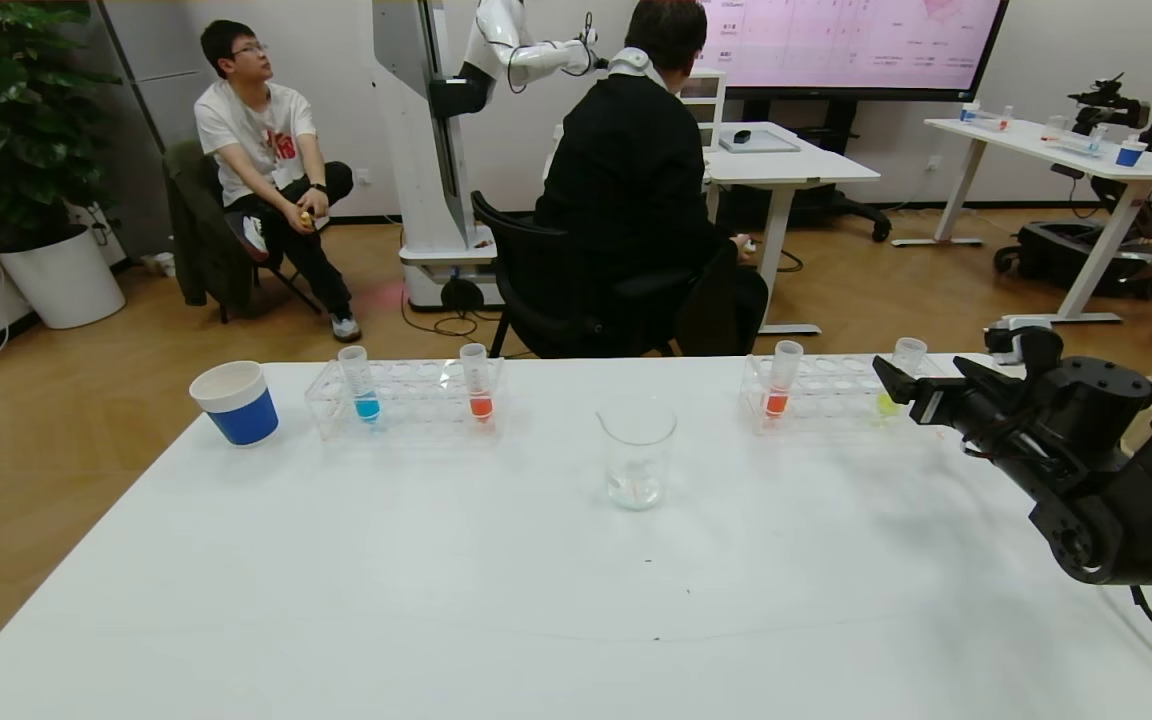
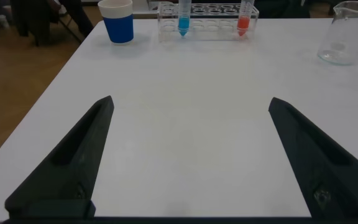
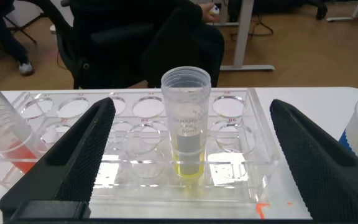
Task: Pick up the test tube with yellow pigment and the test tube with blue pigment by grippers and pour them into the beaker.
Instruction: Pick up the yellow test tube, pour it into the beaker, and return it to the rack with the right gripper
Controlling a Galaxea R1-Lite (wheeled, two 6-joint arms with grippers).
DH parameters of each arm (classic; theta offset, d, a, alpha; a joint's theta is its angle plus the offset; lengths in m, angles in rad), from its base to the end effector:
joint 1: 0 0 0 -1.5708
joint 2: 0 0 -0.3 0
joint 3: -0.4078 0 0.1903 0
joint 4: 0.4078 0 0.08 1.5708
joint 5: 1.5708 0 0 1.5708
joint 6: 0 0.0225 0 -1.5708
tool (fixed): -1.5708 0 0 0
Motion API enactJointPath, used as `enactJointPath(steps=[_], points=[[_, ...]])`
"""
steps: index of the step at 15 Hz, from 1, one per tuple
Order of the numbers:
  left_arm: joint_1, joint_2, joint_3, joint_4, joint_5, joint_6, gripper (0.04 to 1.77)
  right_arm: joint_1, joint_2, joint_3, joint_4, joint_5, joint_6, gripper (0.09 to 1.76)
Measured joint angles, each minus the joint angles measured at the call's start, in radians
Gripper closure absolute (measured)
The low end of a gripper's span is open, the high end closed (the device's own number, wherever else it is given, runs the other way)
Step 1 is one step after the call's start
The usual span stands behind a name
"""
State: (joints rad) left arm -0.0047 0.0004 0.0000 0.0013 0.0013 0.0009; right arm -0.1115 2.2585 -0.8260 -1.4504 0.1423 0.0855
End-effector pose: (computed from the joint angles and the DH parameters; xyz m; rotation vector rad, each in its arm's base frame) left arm -0.0228 0.0001 0.0753 0.0009 0.0017 -0.0034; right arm 0.3894 -0.0404 0.0710 0.0832 -0.0164 0.0315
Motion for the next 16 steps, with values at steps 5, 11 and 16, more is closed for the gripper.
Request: enactJointPath(steps=[5, 11, 16], points=[[0.0, 0.0, 0.0, 0.0, 0.0, 0.0, 0.07, -0.005, 0.047, -0.123, 0.058, 0.016, 0.0, 0.11], [0.0, 0.0, 0.0, 0.0, 0.0, 0.0, 0.07, 0.002, 0.08, -0.159, 0.06, 0.039, 0.0, 0.55], [0.0, 0.0, 0.0, 0.0, 0.0, 0.0, 0.07, 0.011, 0.076, -0.154, 0.06, 0.05, -0.008, 1.27]])
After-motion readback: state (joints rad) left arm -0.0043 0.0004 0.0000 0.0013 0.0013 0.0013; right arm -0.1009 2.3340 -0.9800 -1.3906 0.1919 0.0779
